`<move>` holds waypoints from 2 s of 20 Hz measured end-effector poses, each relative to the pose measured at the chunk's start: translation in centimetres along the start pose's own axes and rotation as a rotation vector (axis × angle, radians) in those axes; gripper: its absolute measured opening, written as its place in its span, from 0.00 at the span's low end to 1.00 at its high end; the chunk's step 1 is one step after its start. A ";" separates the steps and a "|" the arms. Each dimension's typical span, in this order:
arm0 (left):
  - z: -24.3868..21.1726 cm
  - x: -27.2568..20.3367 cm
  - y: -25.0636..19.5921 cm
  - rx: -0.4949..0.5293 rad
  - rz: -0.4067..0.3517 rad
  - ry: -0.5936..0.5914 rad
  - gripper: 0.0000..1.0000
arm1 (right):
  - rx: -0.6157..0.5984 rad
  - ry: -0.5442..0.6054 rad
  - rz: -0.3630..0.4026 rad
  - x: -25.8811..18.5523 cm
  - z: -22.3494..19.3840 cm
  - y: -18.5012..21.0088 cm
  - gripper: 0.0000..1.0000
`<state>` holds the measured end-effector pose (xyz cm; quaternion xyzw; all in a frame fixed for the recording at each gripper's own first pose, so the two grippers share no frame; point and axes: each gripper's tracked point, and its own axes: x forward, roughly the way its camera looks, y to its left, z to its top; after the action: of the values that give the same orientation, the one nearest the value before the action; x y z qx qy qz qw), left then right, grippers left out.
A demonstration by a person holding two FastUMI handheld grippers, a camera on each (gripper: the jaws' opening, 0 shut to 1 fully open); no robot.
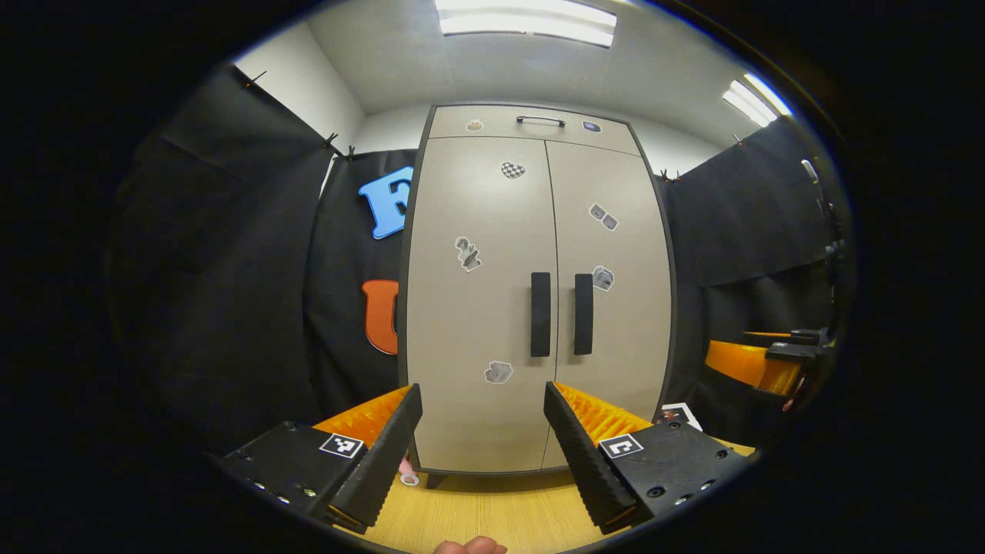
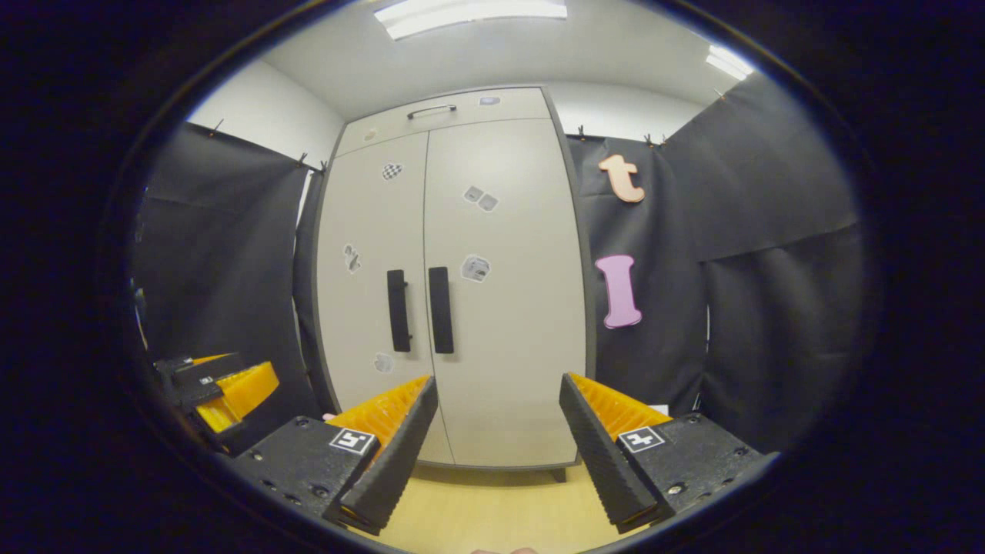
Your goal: Open the right door of the double-door shoe cabinet with the right hand, and open the left door with the left hand.
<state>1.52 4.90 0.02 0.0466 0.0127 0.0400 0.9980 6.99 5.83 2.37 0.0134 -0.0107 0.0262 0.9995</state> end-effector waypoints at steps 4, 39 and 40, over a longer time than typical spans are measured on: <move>-0.8 -2.5 1.0 -0.002 -0.003 0.014 0.95 | 0.020 0.012 0.076 5.7 2.1 3.6 0.99; -3.8 -3.2 7.0 -0.055 0.047 0.073 0.95 | -0.029 0.104 -0.028 21.0 1.0 6.5 0.24; -3.8 -3.3 6.8 -0.053 0.039 0.071 0.95 | -0.028 0.110 -0.018 20.2 0.9 6.3 0.23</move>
<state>-2.38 11.78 -3.08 0.0188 0.0462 0.0616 0.9968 26.84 13.14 3.87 -0.0017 0.0442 0.0178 0.9989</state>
